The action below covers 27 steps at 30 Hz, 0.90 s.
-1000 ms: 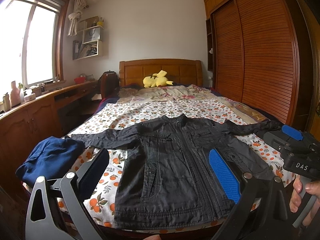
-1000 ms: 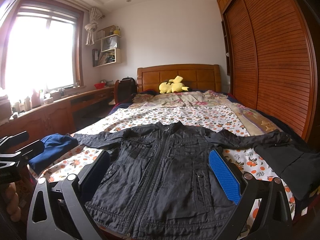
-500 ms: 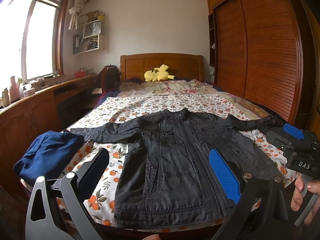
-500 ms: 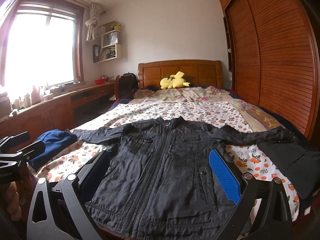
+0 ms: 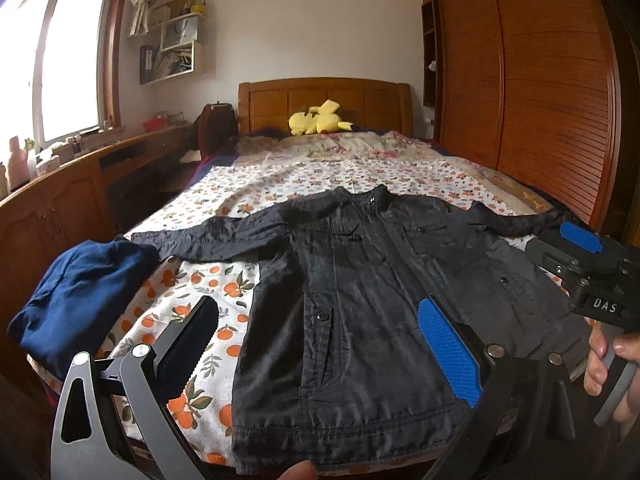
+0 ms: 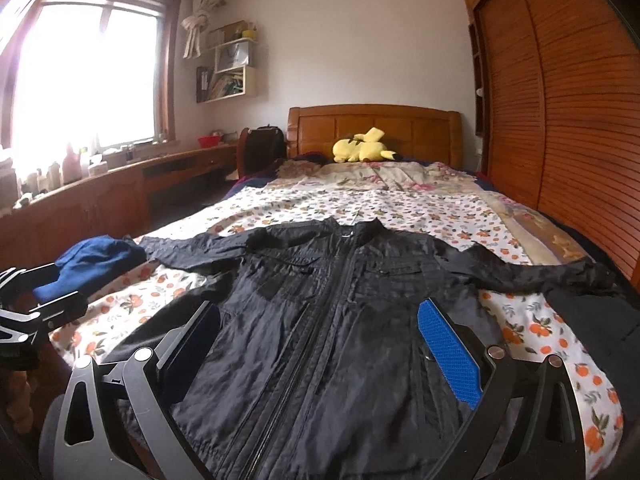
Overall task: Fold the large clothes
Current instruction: 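Move the left tool down to the jacket sleeve cuff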
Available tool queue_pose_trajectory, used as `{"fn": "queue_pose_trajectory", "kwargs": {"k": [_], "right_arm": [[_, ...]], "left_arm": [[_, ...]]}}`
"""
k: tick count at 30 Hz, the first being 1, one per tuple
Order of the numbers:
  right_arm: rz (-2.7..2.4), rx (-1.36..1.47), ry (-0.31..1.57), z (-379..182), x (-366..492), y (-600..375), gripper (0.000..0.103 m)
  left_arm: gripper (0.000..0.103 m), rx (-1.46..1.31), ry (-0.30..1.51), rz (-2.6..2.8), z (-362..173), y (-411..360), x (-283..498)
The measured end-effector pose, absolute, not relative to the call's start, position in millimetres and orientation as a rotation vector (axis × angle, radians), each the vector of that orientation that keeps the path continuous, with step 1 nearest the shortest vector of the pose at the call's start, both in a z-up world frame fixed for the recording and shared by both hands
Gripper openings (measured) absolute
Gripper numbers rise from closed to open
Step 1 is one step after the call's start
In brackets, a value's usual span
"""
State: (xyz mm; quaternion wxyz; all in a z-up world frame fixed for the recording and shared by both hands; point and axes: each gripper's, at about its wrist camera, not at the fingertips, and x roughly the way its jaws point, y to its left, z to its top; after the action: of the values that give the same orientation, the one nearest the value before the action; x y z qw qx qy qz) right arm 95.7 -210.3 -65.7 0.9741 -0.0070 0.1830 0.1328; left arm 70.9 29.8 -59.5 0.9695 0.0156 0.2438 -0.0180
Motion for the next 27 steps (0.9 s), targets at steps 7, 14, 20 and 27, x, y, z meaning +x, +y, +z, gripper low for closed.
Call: {"fn": "queue_pose_trajectory", "kwargs": {"k": [7,14,20,27], "right_arm": [[0.311,-0.059,0.398,-88.7,135.1,-187.7,0.096],[0.336,-0.083,0.426,-104.2,175.3,-168.0,0.096],[0.369,-0.109,0.457,-112.3,212.5,-150.5,0.096],[0.41,-0.126,0.475,-128.2,247.5,-127.4,0.096]], "left_arm": [[0.101,0.013,0.528,-0.045,-81.8,48.7,104.3],[0.101,-0.003,0.56,-0.036,-97.7,75.3,143.0],[0.101,0.003,0.586,-0.005,-109.1,100.1,177.4],[0.101,-0.033,0.626,-0.002,-121.1,136.1,222.8]]}}
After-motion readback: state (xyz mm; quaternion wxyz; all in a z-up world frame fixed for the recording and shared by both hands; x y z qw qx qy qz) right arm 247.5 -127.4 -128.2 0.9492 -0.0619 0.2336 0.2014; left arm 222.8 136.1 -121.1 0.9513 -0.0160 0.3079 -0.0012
